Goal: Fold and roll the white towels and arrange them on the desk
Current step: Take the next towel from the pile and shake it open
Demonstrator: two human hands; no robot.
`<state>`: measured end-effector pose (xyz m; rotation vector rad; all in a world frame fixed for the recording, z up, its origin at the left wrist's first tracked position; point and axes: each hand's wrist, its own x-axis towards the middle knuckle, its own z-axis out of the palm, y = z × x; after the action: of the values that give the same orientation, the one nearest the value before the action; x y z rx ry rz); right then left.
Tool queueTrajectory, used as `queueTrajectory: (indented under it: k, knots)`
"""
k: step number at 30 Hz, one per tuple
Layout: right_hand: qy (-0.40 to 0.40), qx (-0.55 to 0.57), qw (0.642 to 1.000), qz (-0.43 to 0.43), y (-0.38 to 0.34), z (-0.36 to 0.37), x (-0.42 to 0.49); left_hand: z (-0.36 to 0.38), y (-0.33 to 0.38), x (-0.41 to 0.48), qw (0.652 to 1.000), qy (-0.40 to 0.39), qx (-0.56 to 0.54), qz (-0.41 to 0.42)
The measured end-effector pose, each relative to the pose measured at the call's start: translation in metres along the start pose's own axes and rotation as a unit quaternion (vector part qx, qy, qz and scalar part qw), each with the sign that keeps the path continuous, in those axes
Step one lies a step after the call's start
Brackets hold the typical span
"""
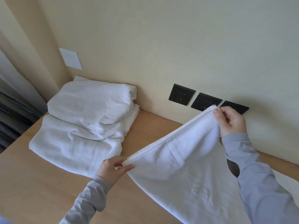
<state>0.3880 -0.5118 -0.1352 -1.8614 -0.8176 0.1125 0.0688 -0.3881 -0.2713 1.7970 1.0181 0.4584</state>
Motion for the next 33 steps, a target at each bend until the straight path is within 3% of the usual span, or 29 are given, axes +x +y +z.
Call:
queueTrajectory:
  k: [4,8,18,20,23,29,33]
  knots:
    - [0.027,0.011,1.000,-0.008,-0.009,-0.014,0.002,-0.012,0.013,0.016,0.999,0.032,0.010,0.028]
    - [0.085,0.021,0.996,-0.033,-0.024,-0.042,0.003,-0.028,0.052,0.037,0.990,0.052,0.023,0.132]
    - [0.232,0.068,0.965,-0.101,-0.057,-0.158,0.021,-0.047,0.236,0.071,0.911,0.128,0.059,0.388]
    - [0.250,0.078,0.959,-0.109,-0.068,-0.190,0.024,-0.049,0.284,0.068,0.876,0.131,0.090,0.456]
    - [0.278,0.110,0.945,-0.134,-0.100,-0.248,0.028,-0.052,0.363,0.057,0.794,0.149,0.161,0.567]
    - [0.390,0.134,0.864,-0.290,-0.175,-0.364,0.025,-0.092,0.506,0.039,0.603,0.313,0.223,0.699]
    - [0.377,0.029,0.902,-0.207,-0.169,-0.372,0.033,-0.073,0.537,0.039,0.550,0.290,0.303,0.722]
